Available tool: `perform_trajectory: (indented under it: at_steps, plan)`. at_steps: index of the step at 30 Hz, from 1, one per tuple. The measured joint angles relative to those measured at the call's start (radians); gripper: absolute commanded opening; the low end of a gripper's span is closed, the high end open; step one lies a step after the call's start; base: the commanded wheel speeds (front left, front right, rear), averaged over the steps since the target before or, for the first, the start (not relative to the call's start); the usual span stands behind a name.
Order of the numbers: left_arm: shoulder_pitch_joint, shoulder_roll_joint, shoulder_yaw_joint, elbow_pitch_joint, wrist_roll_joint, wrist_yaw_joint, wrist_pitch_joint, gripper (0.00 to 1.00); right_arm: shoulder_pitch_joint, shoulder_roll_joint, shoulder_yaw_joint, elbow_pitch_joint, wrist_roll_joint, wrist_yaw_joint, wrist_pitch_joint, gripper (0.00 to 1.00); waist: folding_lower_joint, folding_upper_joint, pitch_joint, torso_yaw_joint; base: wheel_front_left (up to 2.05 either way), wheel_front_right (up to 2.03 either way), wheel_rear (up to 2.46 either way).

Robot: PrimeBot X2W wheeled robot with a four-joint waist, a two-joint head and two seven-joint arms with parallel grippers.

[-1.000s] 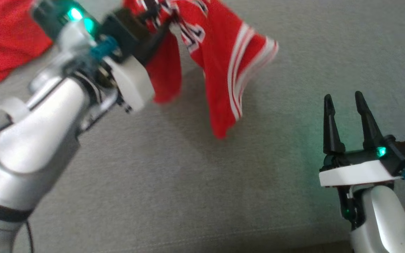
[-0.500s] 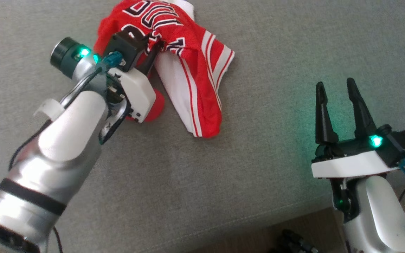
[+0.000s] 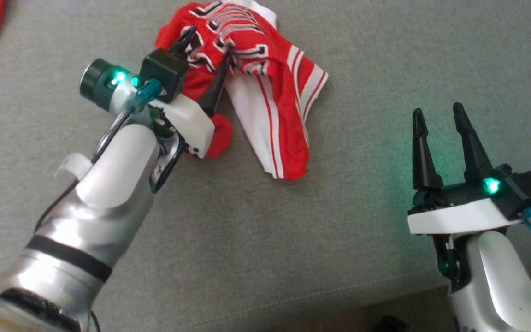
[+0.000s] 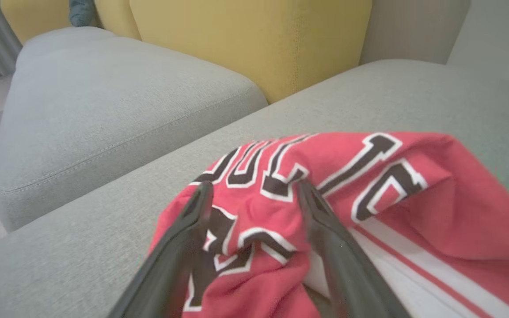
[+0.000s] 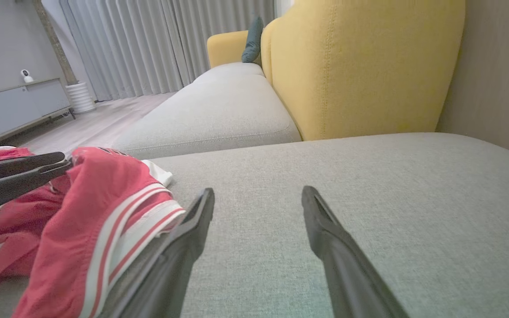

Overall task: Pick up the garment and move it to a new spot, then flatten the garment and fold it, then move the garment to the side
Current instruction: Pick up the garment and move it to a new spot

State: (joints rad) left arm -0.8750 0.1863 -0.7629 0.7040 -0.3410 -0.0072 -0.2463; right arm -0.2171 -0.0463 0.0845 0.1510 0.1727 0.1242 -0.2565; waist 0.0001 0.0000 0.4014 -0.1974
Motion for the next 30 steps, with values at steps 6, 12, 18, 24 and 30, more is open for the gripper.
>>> perform_trajectory:
  at_steps: [6,12,18,24,30]
  plan:
    - [0.095,-0.002,0.045,-0.090,-0.017,0.023,-0.003,1.00,0.003,0.000,-0.022,0.008,-0.020,0.000,0.000,1.00,-0.0001,0.0000,-0.058,0.035,0.00,0.00,0.00]
    - [0.286,-0.001,0.140,-0.247,-0.024,0.074,-0.003,1.00,0.020,0.000,-0.039,0.021,-0.040,0.000,0.000,1.00,-0.0001,0.0000,-0.146,0.079,0.00,0.00,0.00]
    - [0.493,-0.002,0.258,-0.383,-0.031,0.127,-0.003,1.00,0.075,0.000,-0.059,0.042,-0.041,0.000,0.000,1.00,-0.0001,0.0000,-0.238,0.120,0.00,0.00,0.00]
    - [0.670,-0.003,0.329,-0.468,-0.009,0.132,-0.003,1.00,0.118,0.000,-0.065,0.052,-0.041,0.000,0.000,1.00,-0.0001,0.0000,-0.313,0.155,0.00,0.00,0.00]
    - [0.808,-0.025,0.397,-0.524,0.014,0.129,-0.003,1.00,0.176,0.000,-0.069,0.052,-0.031,0.000,0.000,1.00,-0.0002,0.0000,-0.364,0.184,0.00,0.00,0.00]
